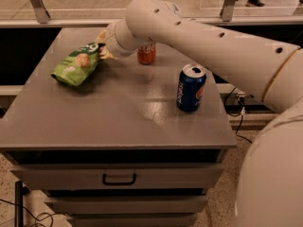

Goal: Pick green rice chip bag

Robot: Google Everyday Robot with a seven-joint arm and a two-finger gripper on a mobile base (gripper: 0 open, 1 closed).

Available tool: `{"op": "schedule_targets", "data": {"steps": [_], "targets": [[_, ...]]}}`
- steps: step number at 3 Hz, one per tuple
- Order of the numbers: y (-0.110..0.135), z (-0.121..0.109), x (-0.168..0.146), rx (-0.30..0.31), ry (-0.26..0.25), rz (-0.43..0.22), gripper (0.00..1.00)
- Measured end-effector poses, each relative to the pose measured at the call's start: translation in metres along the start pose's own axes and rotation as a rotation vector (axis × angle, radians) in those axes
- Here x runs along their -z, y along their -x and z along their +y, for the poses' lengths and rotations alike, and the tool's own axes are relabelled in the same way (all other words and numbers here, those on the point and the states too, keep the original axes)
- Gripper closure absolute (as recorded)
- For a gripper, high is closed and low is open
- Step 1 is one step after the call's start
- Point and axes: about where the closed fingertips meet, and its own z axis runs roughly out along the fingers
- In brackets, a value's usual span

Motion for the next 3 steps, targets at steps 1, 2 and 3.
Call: {"op": "schedule_targets", "data": {"steps": [1,2,3], "targets": [[0.002,-0.009,0.005,-0.038,-0.044,-0.032,1.00],[0.007,-0.023,0.014,-0.068,-0.102,-0.073,1.00],[0.009,-0.032,0.021,-0.093,-0.138,-0.109,1.00]]}}
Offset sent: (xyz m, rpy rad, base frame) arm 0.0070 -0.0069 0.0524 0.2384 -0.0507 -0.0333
